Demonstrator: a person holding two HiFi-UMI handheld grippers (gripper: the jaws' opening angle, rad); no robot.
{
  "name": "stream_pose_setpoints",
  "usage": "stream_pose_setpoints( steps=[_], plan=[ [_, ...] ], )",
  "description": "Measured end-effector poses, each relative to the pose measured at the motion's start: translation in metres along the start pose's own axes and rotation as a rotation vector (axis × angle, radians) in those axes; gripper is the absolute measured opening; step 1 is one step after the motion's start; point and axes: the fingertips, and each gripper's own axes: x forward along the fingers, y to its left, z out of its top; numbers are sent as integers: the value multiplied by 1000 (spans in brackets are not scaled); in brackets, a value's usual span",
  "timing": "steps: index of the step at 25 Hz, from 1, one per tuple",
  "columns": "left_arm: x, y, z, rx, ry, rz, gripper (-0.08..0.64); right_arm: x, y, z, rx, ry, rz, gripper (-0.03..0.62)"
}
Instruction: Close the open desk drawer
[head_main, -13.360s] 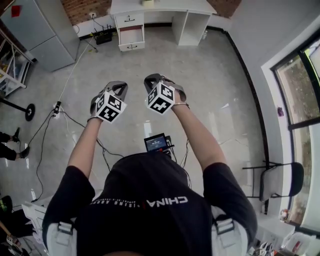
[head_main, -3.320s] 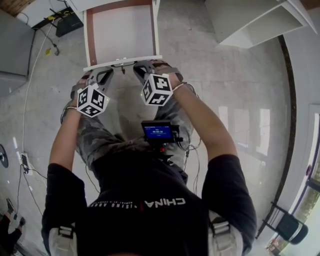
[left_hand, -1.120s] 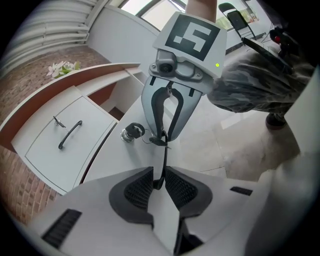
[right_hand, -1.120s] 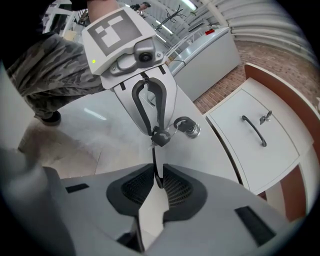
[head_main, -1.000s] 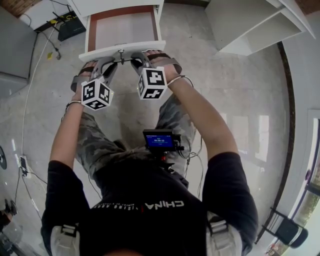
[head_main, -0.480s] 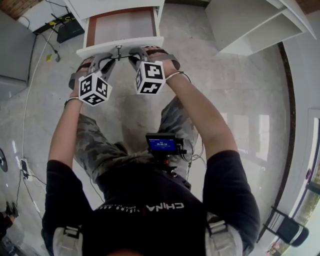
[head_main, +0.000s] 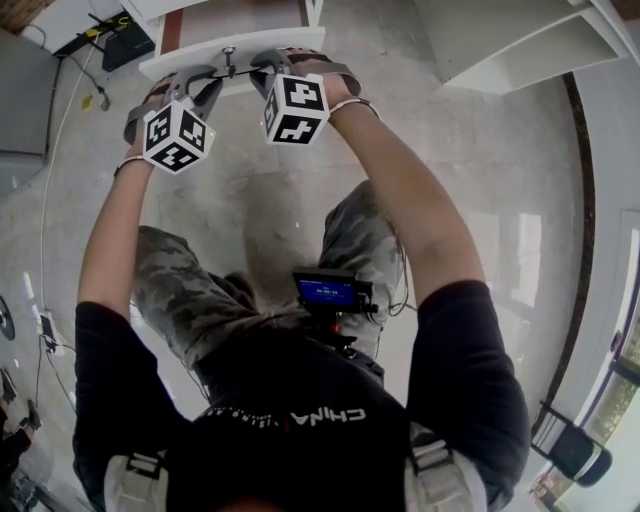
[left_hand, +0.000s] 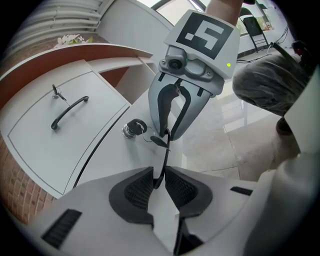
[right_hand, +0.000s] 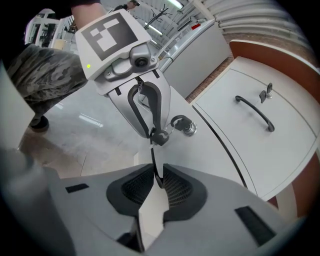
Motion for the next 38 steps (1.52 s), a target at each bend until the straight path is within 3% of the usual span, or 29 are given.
stream_pose_setpoints(
  steps=[22,31,38],
  plan=[
    [68,71,-11,-27,66,21,77,59,-78,-23,39,14,2,64],
    [70,77,-10,-50,91,20,78,59,-84,-22,71,18,12,66],
    [59,65,-9,-95,103,-23,99,53,-77,-21,170,29,51,90]
  ],
)
